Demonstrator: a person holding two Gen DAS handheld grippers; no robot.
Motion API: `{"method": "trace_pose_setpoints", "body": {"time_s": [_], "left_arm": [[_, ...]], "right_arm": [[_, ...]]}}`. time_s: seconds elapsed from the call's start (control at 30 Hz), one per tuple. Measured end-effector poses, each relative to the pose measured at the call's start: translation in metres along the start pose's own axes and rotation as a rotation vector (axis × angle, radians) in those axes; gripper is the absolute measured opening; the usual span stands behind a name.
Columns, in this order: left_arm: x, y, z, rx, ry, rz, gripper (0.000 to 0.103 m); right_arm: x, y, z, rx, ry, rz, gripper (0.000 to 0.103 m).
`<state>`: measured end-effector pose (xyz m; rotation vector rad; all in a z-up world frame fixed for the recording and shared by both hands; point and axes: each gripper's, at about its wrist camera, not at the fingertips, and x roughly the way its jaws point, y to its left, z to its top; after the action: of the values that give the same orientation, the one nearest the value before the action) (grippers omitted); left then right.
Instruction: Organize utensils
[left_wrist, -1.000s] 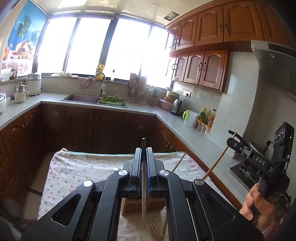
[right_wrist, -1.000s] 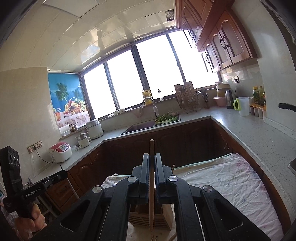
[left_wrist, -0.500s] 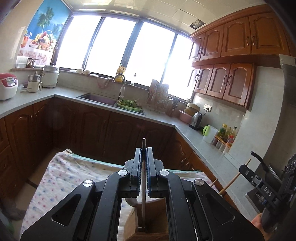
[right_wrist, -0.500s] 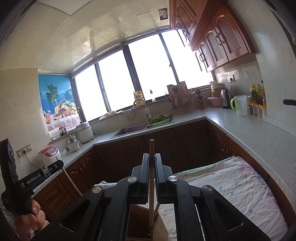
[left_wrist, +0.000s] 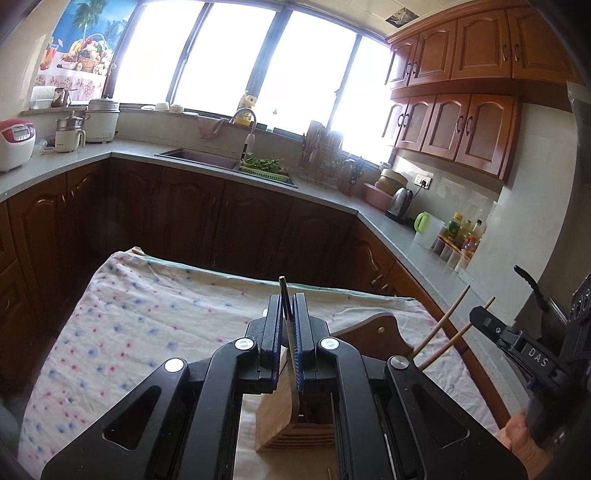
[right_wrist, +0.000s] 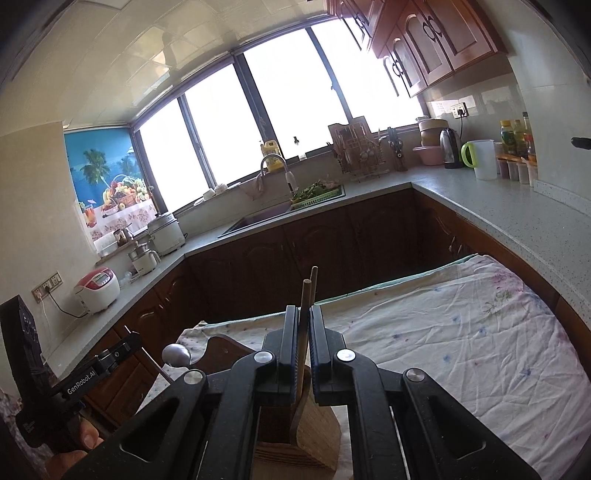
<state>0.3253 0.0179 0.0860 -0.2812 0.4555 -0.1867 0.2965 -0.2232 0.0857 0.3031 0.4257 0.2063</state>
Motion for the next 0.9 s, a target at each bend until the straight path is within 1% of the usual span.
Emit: {"method": "trace_pose_setpoints", "body": {"time_s": [0.2,0.27,0.3,0.33,0.37,0.4,0.43,0.47,0.53,0.57,0.6,0.63,0.67,0.73,0.8,0.83,0.9], "left_arm": [[0.000,-0.002,0.002,0.013,0.013,0.007,0.005],[0.001,-0.002,0.003,0.015,0.023,0.007,0.006],[0.000,-0.003,0.004,0.015,0.029,0.005,0.006],[0.000,-0.002,0.004,0.015,0.035,0.005,0.007],[-0.001,-0.002,0.004,0.014,0.039,0.000,0.011],[-0.003,-0.002,0.004,0.013,0.040,-0.004,0.015],[-0.006,-0.002,0.003,0.013,0.039,-0.003,0.025],[-0.009,-0.002,0.003,0.013,0.033,0.002,0.036],[-0.015,-0.002,0.002,0.014,0.024,0.008,0.044],[-0.018,-0.002,0.002,0.012,0.026,0.010,0.052],[-0.021,-0.001,0.001,0.008,0.028,0.009,0.055],[-0.024,-0.001,0.000,0.004,0.027,0.009,0.062],[-0.027,0.000,-0.002,0.001,0.026,0.012,0.070],[-0.035,0.002,-0.006,-0.007,0.024,0.020,0.077],[-0.043,0.005,-0.011,-0.014,0.033,0.019,0.079],[-0.047,0.006,-0.014,-0.019,0.041,0.022,0.082],[-0.054,0.009,-0.023,-0.023,0.057,0.029,0.084]], "right_arm": [[0.001,0.002,0.003,0.002,0.013,-0.003,0.006],[0.002,0.001,0.004,0.008,0.018,-0.001,0.011],[0.001,0.001,0.004,0.013,0.019,0.005,0.011],[0.000,0.000,0.004,0.018,0.017,0.007,0.015],[-0.002,-0.001,0.004,0.024,0.013,0.014,0.020],[-0.005,-0.002,0.005,0.032,0.005,0.021,0.038],[-0.009,-0.004,0.005,0.038,-0.007,0.029,0.057],[-0.013,-0.005,0.005,0.043,-0.019,0.031,0.062],[-0.021,-0.007,0.006,0.055,-0.033,0.036,0.067],[-0.025,-0.009,0.006,0.064,-0.037,0.043,0.070],[-0.029,-0.011,0.006,0.073,-0.043,0.046,0.076],[-0.033,-0.012,0.006,0.078,-0.048,0.047,0.082],[-0.037,-0.014,0.006,0.081,-0.053,0.046,0.084],[-0.046,-0.018,0.003,0.084,-0.059,0.050,0.090],[-0.055,-0.022,-0.001,0.089,-0.054,0.052,0.096],[-0.059,-0.024,-0.004,0.092,-0.050,0.054,0.098],[-0.067,-0.028,-0.012,0.099,-0.036,0.053,0.098]]}}
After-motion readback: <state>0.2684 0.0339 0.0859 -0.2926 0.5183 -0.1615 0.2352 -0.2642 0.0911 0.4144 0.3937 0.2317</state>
